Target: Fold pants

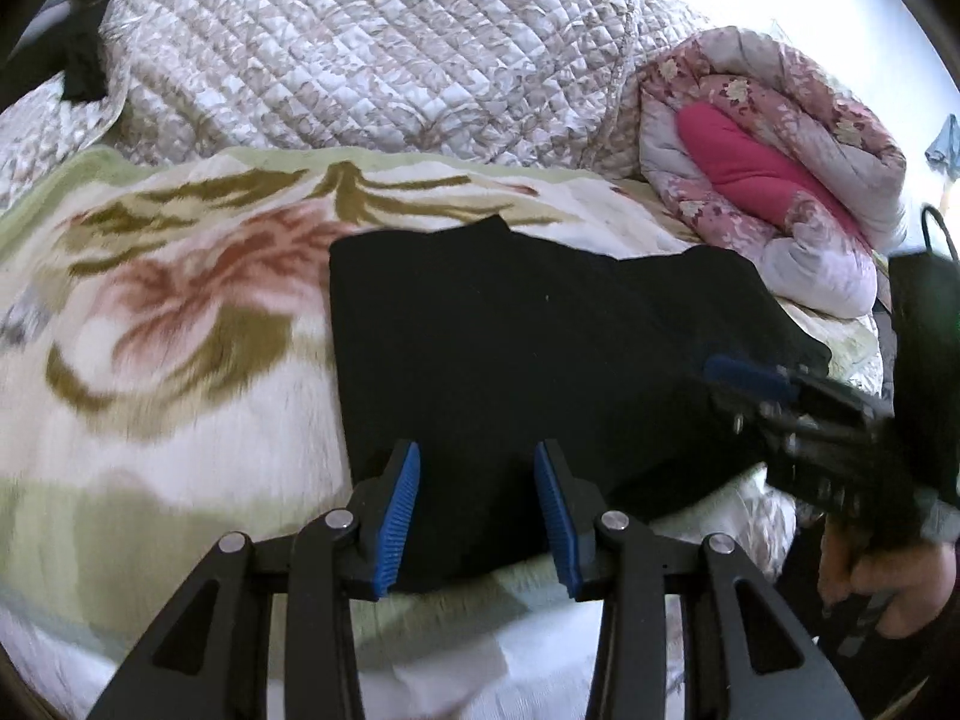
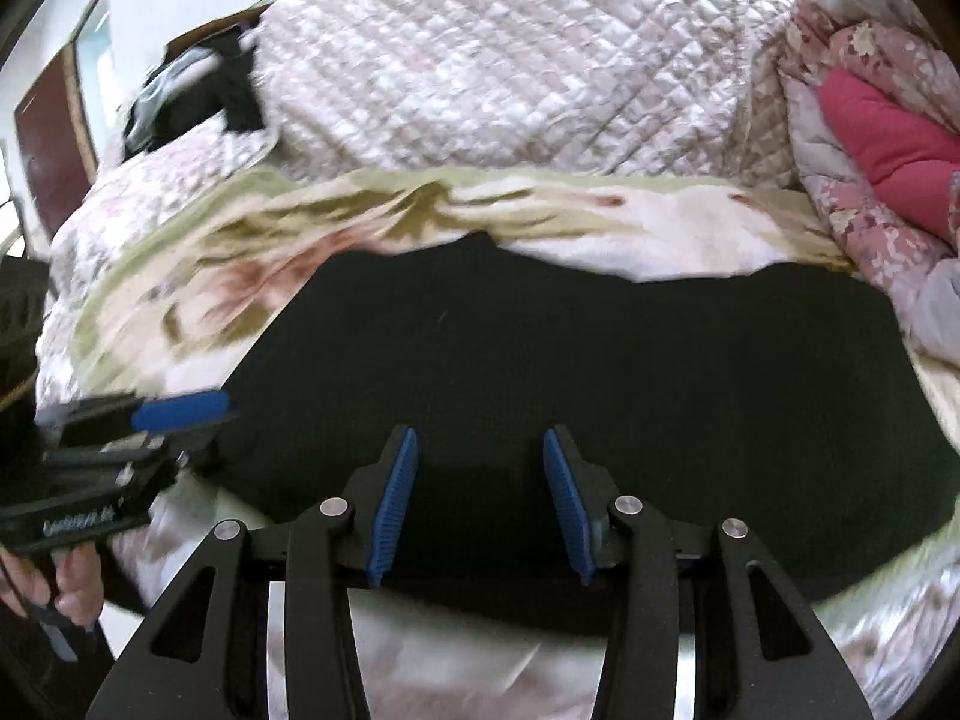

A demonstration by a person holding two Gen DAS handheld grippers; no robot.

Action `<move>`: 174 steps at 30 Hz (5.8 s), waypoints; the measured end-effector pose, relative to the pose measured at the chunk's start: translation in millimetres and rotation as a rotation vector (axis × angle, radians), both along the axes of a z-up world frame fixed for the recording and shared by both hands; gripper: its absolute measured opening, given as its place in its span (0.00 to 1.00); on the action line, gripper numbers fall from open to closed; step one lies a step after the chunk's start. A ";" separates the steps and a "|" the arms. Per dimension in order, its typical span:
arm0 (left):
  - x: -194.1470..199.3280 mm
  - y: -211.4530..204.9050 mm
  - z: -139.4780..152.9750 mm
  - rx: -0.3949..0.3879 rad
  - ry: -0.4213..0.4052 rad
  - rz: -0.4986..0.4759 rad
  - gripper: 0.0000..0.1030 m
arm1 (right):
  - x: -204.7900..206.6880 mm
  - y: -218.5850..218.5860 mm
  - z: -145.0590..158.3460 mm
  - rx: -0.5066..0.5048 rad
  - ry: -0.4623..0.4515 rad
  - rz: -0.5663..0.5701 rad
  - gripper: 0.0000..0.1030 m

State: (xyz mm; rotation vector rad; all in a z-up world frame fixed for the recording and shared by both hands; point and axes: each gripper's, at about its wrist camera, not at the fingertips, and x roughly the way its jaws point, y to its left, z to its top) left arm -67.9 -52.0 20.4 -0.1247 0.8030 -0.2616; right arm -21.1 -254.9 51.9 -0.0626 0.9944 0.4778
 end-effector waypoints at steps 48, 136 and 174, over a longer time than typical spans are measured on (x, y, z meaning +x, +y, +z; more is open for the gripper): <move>-9.8 -1.4 -6.5 0.026 -0.033 -0.001 0.45 | -2.2 -199.9 5.3 0.394 0.027 -0.840 0.60; 4.7 86.1 17.0 -0.126 -0.003 0.268 0.49 | 4.3 53.5 1.6 0.167 0.101 0.151 0.19; 78.1 29.9 28.2 -0.013 -0.052 0.036 0.50 | 95.5 -35.4 8.8 0.176 0.103 -0.062 0.16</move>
